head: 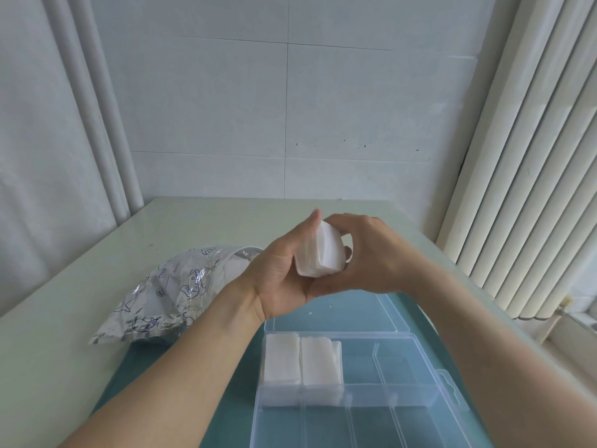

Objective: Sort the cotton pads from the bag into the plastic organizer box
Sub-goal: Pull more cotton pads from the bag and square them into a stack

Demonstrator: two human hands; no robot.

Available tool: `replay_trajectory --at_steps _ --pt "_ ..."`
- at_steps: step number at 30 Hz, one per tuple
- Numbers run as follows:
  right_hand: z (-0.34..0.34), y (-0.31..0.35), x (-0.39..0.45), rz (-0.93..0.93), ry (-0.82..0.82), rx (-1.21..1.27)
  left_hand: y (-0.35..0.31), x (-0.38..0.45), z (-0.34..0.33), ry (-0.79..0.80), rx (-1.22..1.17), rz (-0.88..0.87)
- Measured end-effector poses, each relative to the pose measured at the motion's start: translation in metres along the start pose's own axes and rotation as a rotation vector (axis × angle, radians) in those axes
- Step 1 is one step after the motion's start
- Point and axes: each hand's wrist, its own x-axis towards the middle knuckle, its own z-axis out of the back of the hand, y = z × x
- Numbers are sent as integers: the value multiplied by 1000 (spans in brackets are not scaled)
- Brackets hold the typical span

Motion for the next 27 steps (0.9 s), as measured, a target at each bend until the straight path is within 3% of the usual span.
replay_trajectory --at_steps 8,16,20,24,27 --pt "-5 10 -1 -64 101 -83 7 0 -7 21 82 26" --pt "19 -4 -8 -46 228 344 0 -7 -6 144 135 119" --pt "28 -12 -12 -42 296 365 1 -10 -13 204 120 189" --pt "35 -18 -17 -70 305 308 3 -6 -13 105 207 229" --pt "37 -22 -25 -82 325 297 5 -6 -15 2 500 193"
